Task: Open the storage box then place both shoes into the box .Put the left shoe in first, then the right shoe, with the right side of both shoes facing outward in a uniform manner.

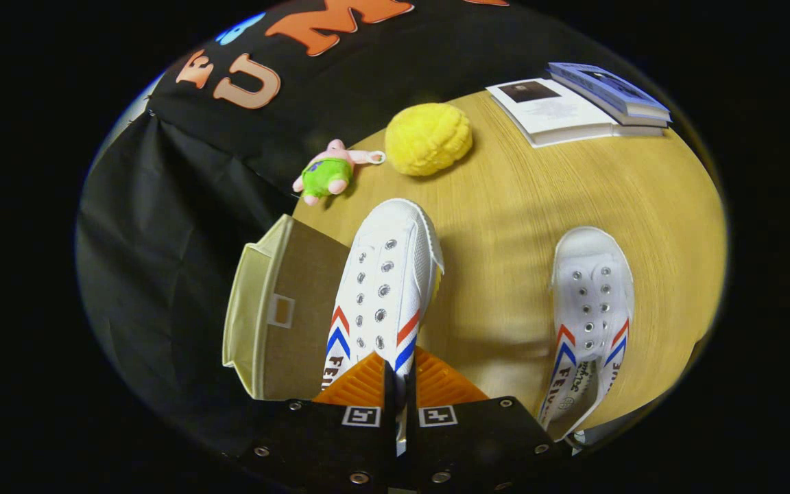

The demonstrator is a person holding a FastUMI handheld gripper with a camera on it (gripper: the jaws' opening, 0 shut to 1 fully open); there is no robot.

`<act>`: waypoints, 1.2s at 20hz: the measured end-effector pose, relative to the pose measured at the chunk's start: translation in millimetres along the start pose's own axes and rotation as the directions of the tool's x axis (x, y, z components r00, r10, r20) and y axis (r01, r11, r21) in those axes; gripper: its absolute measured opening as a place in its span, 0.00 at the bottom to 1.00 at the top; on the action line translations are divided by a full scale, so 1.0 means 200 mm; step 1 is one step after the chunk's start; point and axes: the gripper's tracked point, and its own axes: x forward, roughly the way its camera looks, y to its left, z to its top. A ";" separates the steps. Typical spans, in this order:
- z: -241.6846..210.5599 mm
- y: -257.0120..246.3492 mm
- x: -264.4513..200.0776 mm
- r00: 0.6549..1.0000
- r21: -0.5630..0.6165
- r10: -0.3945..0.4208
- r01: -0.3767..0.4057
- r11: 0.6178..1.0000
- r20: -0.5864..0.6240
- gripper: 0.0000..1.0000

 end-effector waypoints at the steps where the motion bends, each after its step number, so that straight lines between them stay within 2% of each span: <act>1: 0.03 0.08 -0.02 1.000 -0.007 0.021 -0.021 1.000 0.013 0.06; 5: 0.16 0.39 -0.08 0.992 -0.038 0.119 -0.117 0.992 0.041 0.06; 10: 0.23 0.72 -0.03 0.981 -0.168 0.190 -0.182 0.969 0.030 0.06; 16: 0.12 0.95 0.22 0.982 -0.307 0.180 -0.191 0.932 -0.063 0.06; 19: 0.05 0.97 0.29 0.983 -0.373 0.157 -0.181 0.910 -0.096 0.06; 24: -0.02 0.93 0.32 0.990 -0.485 0.051 -0.109 0.868 -0.130 0.06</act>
